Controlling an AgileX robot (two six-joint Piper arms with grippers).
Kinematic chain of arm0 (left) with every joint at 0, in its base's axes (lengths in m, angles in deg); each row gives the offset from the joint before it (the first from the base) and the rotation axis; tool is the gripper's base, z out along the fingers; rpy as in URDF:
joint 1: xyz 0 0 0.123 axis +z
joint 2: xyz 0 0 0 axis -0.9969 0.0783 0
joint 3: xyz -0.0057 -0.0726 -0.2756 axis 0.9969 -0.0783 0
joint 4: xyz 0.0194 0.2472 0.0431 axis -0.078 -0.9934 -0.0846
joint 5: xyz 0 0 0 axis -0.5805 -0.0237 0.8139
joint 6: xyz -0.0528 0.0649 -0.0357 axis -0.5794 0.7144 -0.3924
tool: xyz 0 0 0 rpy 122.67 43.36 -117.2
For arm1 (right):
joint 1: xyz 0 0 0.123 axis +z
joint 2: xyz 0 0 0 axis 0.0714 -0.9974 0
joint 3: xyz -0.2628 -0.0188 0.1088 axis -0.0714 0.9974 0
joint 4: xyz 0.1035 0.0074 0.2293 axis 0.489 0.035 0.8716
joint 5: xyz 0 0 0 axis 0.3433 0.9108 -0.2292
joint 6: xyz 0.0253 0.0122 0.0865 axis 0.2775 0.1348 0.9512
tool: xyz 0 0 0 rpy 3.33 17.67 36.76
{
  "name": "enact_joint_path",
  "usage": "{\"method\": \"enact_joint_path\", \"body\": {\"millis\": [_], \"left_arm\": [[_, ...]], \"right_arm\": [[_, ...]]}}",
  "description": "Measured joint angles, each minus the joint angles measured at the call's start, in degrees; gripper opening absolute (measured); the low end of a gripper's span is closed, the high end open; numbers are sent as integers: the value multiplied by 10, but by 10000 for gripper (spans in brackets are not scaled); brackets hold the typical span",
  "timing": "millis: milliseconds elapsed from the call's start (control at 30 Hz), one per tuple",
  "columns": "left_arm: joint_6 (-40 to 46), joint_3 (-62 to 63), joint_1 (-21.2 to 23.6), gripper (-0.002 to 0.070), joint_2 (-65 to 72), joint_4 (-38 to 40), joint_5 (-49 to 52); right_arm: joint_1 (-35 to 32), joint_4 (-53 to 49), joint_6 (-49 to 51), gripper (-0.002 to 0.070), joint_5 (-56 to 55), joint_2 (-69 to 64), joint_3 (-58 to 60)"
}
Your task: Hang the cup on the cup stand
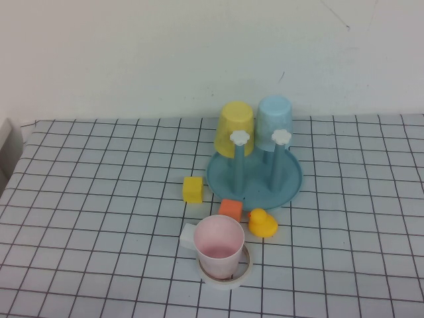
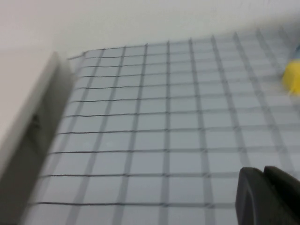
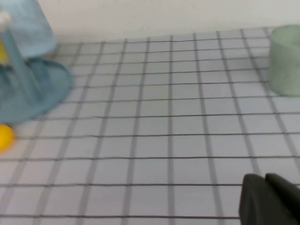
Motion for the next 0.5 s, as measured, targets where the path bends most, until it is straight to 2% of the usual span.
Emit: {"method": "enact_joint_path", "body": {"millis": [67,133,233,300,400,500], "left_arm": [[-27,0,0,-3,0,62,-20],[-69,0,0,-3,0,164,-54],[-119,0,0,-3,0,327,-95],[-127,0,0,-3,0,410,-111],[-135,0,0,-3,0,458,-138],[-136,0,0,-3,0,477,-156]], "right_arm": [[0,44,17,-1,-1,0,1],[0,107,37,-1,-2,0,2],[0,227,84,-1,-2,0,5],[0,327,118,-1,-2,0,5],[0,419,133,-1,-4,0,5],[0,448,124,-1,-7,0,5]]}}
